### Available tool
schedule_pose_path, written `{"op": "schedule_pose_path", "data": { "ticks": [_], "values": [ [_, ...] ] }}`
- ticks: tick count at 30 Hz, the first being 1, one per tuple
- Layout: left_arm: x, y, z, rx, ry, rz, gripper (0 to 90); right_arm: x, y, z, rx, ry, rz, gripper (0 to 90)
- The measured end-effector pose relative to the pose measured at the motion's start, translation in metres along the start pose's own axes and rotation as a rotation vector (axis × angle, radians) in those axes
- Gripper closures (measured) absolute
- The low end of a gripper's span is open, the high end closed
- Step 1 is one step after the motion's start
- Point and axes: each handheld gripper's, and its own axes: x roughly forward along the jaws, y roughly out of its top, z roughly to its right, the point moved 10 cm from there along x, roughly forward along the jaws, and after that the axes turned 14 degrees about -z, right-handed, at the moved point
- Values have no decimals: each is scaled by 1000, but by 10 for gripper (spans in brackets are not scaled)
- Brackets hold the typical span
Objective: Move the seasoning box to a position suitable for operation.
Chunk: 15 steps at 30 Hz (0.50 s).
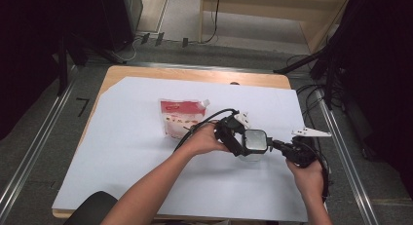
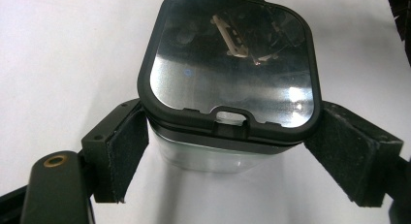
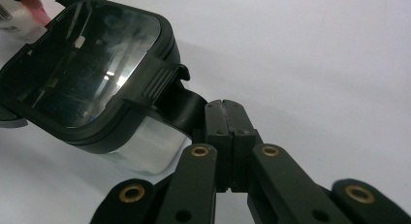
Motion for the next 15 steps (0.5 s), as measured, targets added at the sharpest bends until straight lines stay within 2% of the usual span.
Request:
{"op": "schedule_pose_path", "data": {
  "ticks": [15],
  "values": [
    [0, 1, 0, -6, -3, 7, 174, 1, 0, 0, 2, 1, 1, 900]
  ]
}}
